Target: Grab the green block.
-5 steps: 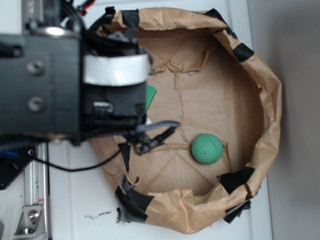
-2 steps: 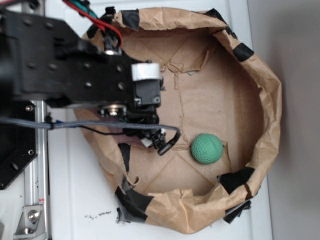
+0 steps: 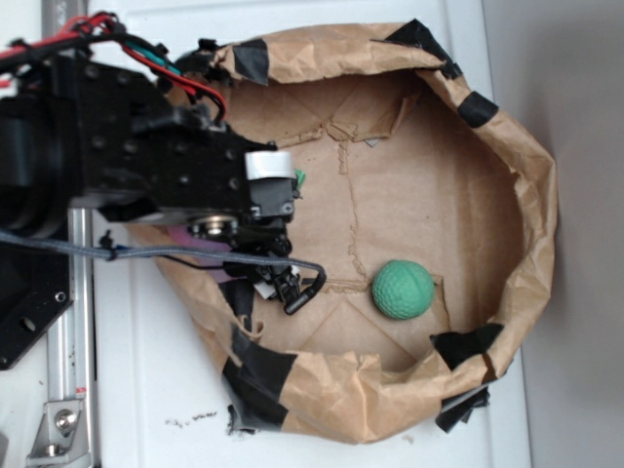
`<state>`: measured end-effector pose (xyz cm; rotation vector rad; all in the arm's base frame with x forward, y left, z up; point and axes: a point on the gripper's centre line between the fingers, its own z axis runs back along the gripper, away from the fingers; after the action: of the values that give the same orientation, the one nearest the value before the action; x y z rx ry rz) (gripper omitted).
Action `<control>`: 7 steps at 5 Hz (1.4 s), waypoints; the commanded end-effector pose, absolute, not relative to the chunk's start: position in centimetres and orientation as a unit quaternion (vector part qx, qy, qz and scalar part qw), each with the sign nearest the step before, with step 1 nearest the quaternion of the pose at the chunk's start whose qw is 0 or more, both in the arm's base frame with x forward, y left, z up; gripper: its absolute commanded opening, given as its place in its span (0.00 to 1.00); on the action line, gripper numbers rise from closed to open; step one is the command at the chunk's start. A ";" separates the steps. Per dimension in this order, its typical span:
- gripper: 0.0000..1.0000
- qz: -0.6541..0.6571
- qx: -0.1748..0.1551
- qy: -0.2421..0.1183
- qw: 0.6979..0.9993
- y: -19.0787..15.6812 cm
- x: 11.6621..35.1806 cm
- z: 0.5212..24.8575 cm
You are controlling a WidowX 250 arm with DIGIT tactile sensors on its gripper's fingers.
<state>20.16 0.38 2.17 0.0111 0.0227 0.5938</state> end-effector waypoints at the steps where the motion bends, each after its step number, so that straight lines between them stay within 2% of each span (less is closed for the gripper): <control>1: 0.00 0.311 0.047 0.032 0.949 1.6 19.9 1.9; 2: 0.00 0.307 0.037 0.031 0.950 1.9 20.2 2.0; 3: 0.70 0.330 0.035 0.032 0.943 2.4 20.4 2.6; 4: 1.00 0.326 0.019 0.033 0.945 2.9 20.9 3.1; 5: 1.00 0.340 0.004 0.024 0.940 3.5 21.7 3.9; 7: 1.00 0.339 -0.021 0.012 0.940 5.0 22.9 3.4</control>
<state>22.76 3.46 2.46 -0.0382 0.0630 0.6567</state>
